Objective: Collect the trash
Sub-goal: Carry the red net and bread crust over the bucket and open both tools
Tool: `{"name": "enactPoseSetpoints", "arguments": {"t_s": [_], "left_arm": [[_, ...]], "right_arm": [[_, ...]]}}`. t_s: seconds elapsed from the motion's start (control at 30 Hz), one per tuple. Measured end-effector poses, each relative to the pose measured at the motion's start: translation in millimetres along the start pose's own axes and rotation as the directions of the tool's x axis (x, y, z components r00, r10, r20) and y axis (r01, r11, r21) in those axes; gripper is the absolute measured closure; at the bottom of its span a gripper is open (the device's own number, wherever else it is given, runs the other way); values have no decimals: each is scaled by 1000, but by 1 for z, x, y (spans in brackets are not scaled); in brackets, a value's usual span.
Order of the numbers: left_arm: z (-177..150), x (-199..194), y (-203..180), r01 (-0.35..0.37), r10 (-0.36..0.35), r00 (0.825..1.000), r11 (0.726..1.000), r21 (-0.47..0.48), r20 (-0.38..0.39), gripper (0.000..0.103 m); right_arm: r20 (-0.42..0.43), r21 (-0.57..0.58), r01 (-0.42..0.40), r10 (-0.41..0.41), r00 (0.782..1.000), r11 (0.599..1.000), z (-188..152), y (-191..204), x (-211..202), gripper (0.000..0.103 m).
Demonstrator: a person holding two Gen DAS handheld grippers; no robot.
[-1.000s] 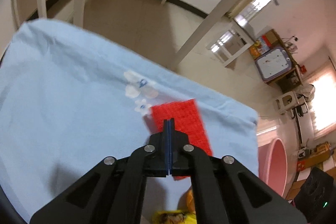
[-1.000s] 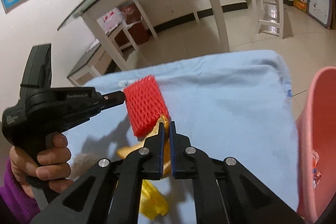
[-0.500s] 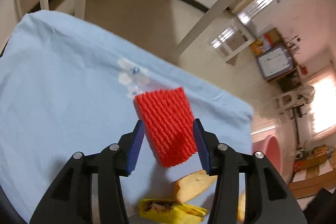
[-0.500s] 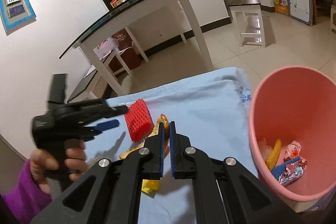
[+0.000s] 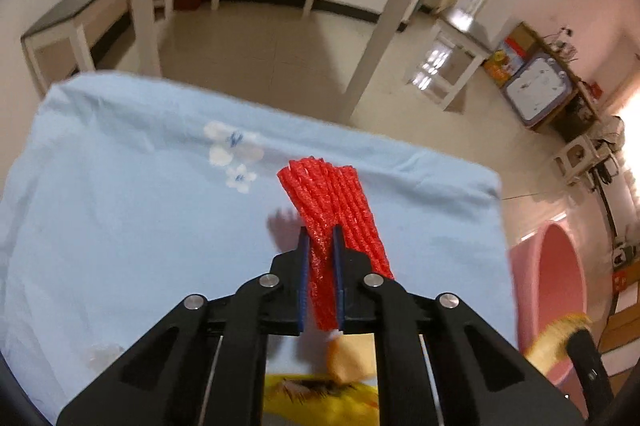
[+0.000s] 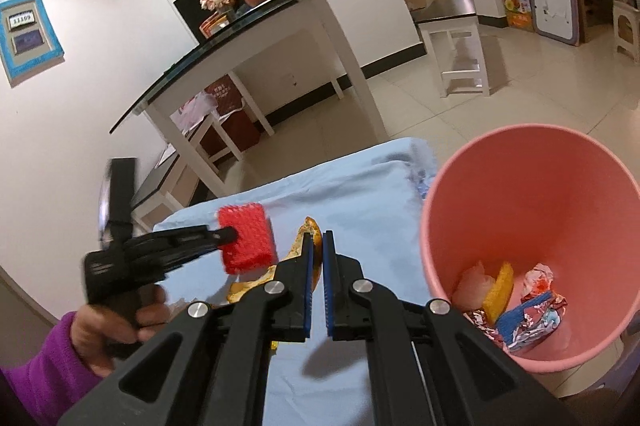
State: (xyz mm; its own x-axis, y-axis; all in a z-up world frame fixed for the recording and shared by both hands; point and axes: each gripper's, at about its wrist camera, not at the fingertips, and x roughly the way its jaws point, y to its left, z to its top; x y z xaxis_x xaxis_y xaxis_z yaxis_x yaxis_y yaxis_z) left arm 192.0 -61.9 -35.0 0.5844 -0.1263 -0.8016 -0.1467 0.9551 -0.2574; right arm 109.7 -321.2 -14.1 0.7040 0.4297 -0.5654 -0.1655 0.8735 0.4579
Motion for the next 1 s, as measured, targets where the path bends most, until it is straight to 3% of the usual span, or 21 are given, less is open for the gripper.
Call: {"name": "enactPoseSetpoints", "arguments": {"t_s": [0.3,0.53,0.77,1.0], "left_arm": [[-10,-56,-60,182,-190,980,977,107,65,94],[-26,-72,-138,288,-315,946,924,251,75,93],[-51,-54,-189,327,-348,938,887,327,6,93],[-72,-30,-218,344,-351,936,876,339,-44,93]], "right_arm": [[84,49,106,-110,990,993,11,-36,-37,99],[143,57,244,-250,958,968,19,-76,-66,99],[111,58,323,-328,938,945,21,-111,-65,99],[69,26,381,-382,922,924,23,-131,-54,98]]}}
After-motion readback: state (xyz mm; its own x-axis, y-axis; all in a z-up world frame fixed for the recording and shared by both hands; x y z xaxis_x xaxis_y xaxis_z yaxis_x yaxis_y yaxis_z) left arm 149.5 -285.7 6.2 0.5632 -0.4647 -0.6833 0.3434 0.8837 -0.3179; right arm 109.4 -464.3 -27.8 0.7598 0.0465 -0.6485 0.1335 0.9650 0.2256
